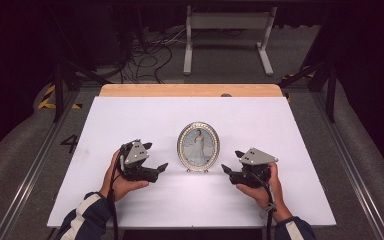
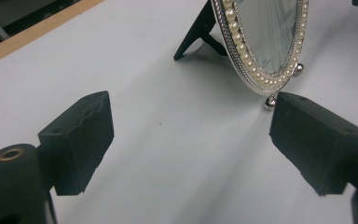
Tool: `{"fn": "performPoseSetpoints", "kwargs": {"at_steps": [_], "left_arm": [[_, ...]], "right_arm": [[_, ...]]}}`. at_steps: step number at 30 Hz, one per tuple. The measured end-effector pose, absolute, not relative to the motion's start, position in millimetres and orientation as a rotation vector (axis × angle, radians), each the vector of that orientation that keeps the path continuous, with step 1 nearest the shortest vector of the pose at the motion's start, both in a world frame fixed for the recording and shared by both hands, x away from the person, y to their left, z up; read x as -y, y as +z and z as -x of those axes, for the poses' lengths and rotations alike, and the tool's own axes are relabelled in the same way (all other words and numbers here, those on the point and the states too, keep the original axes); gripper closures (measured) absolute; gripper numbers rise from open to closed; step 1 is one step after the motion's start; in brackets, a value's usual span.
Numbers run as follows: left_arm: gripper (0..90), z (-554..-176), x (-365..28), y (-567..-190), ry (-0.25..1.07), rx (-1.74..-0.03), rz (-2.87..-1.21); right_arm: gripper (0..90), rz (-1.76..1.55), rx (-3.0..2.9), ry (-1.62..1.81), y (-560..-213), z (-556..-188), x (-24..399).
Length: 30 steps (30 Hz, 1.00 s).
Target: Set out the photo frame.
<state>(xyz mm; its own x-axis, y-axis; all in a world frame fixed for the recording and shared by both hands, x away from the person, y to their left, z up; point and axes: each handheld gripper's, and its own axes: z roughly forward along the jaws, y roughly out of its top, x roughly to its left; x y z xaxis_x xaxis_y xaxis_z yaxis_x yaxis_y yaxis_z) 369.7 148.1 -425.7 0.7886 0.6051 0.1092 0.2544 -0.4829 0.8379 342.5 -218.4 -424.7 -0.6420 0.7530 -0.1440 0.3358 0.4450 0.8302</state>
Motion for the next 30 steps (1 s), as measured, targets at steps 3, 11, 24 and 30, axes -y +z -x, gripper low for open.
{"fn": "performPoseSetpoints", "kwargs": {"at_steps": [3,11,24,30], "left_arm": [[11.3,-367.6,-147.5,-426.8,0.504,-0.617,-2.095],[7.7,-363.5,-147.6,-428.4,0.486,-0.595,-2.105],[6.5,-349.0,-168.0,-435.6,0.506,-0.599,-2.143],[6.7,-344.1,-178.9,-436.1,0.533,-0.607,-2.144]], "right_arm": [[29.2,-0.915,-2.194,1.105,-424.8,-342.4,219.7],[20.2,-0.911,-2.188,1.047,-426.4,-341.2,221.8],[19.1,-0.900,-2.185,1.007,-431.1,-332.7,235.2],[19.2,-0.899,-2.165,0.993,-433.3,-330.4,241.2]]}}
